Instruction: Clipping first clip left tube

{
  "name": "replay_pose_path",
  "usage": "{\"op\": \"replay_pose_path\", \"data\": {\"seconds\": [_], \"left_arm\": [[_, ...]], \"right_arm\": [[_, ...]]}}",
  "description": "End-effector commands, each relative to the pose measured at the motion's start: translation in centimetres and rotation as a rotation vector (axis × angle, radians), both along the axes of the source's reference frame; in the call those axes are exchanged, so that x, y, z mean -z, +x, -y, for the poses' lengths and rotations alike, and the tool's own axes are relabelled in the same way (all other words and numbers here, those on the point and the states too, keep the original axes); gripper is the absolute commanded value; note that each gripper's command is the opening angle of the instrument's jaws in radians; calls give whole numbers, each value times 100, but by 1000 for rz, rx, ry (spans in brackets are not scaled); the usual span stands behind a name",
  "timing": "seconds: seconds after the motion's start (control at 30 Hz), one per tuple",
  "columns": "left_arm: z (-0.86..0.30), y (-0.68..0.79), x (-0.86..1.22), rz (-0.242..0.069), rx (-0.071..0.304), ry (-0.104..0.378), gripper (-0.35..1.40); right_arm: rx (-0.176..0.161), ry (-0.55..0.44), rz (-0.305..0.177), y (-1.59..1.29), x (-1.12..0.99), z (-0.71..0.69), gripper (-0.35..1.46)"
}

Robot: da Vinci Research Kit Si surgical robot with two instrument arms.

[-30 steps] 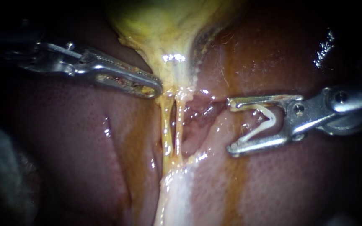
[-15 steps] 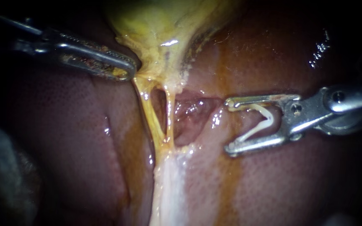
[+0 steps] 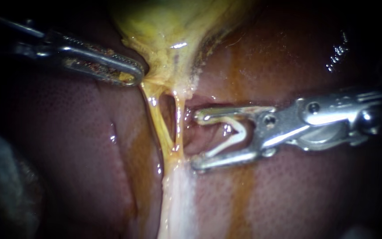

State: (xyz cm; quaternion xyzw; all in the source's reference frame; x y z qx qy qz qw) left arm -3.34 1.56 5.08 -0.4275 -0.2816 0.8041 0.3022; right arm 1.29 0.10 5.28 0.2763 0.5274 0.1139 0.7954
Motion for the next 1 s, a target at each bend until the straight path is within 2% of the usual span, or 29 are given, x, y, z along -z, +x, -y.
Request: {"op": "replay_pose_path", "data": {"seconds": [0.03, 0.13, 0.3, 0.57, 0.87, 1.0], "left_arm": [[0, 0, 0, 0, 1, 0, -35], [0, -1, 0, 0, 1, 0, -35], [1, -2, 1, -1, 2, 0, -35], [1, -2, 1, -1, 2, 0, -35], [1, -3, 1, -1, 2, 0, -35], [0, -4, 1, -2, 3, 0, -35]], "right_arm": [[-3, 9, -2, 3, -1, 1, 49], [-9, 23, -1, 13, -7, 4, 49], [7, 61, 2, 26, -25, 12, 49], [26, 89, 8, 24, -55, 16, 48], [24, 85, 12, 29, -73, 20, 49], [39, 90, 2, 39, -77, 23, 49]]}}
